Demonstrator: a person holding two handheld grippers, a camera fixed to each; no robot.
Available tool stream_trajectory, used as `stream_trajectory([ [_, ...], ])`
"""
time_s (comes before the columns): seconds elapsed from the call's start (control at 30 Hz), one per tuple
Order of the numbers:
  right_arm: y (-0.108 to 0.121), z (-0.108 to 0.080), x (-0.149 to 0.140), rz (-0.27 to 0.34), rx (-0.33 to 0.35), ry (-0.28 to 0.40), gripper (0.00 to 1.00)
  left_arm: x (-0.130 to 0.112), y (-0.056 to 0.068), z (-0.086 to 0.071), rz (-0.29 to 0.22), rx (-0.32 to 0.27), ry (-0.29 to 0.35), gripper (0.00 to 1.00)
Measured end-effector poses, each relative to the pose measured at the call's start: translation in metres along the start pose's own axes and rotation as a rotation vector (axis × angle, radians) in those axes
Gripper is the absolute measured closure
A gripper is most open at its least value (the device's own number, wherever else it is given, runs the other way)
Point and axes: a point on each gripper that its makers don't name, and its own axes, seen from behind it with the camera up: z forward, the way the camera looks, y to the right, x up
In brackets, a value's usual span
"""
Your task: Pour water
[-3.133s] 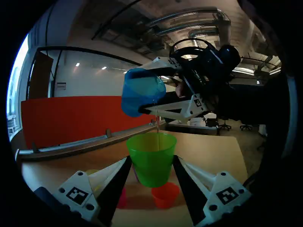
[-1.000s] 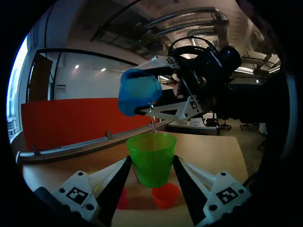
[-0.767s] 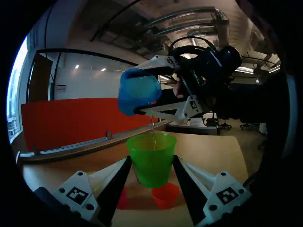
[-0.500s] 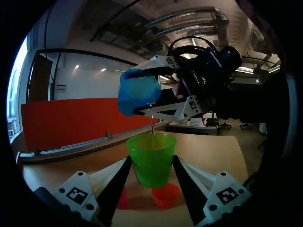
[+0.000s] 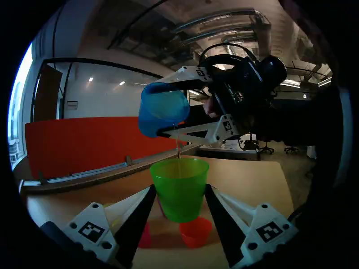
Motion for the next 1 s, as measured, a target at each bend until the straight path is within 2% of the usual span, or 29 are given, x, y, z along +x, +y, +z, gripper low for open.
stream_trajectory([
  [1.0, 0.0013, 0.0012, 0.0000, -0.032, -0.006, -0.008, 0.10, 0.0035, 0.0022, 0.0003, 0.002, -0.004, 0.008, 0.21],
])
